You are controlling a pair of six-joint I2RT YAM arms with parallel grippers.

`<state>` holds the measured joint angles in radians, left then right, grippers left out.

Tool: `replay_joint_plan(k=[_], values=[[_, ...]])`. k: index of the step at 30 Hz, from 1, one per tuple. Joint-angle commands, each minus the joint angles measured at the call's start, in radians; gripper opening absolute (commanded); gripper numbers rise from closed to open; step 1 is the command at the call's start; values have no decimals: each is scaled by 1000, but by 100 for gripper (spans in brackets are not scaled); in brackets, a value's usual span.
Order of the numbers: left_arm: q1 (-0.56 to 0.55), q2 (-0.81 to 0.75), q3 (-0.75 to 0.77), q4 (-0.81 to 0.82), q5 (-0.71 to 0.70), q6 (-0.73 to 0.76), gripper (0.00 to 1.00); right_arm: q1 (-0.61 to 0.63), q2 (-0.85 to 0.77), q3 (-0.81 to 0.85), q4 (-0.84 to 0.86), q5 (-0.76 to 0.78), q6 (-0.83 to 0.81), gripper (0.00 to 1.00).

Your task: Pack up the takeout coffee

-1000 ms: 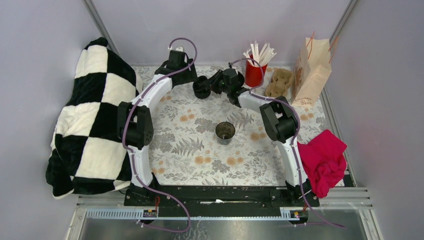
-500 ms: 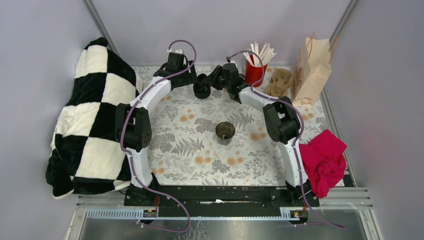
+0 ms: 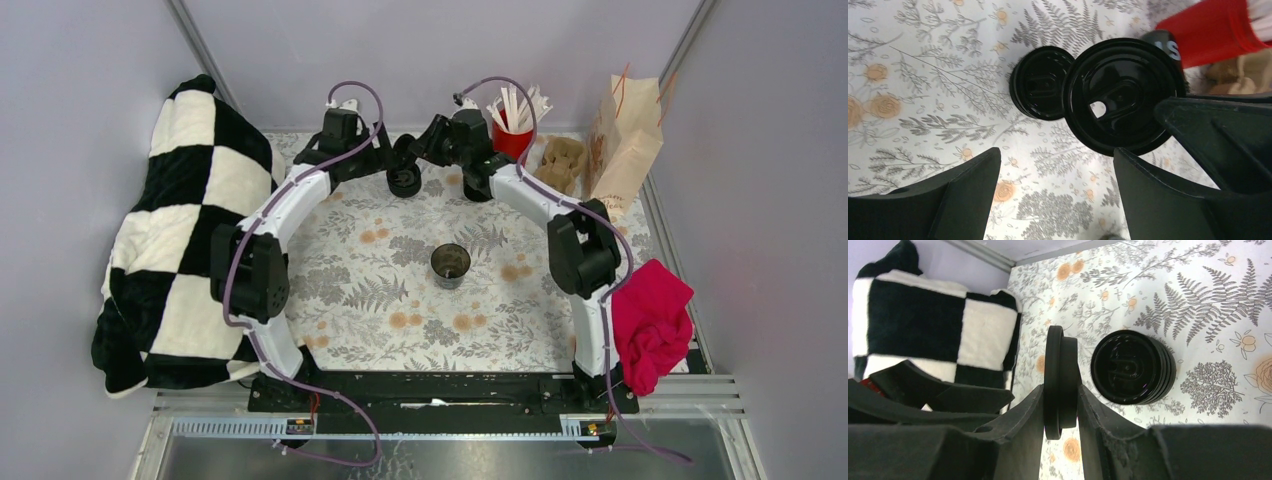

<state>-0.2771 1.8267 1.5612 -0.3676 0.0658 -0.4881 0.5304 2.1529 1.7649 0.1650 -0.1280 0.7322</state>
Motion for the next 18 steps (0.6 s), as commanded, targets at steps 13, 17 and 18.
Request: replay_joint_plan(k=[13, 17, 18], values=[[77, -438, -469, 403, 645, -255, 85, -101, -701, -674, 107, -523, -173, 37], [22, -483, -513, 440, 728, -282, 85, -94, -846, -740, -17, -488, -318, 36], [8, -496, -520, 435, 723, -290, 85, -88, -877, -752, -42, -477, -381, 36]])
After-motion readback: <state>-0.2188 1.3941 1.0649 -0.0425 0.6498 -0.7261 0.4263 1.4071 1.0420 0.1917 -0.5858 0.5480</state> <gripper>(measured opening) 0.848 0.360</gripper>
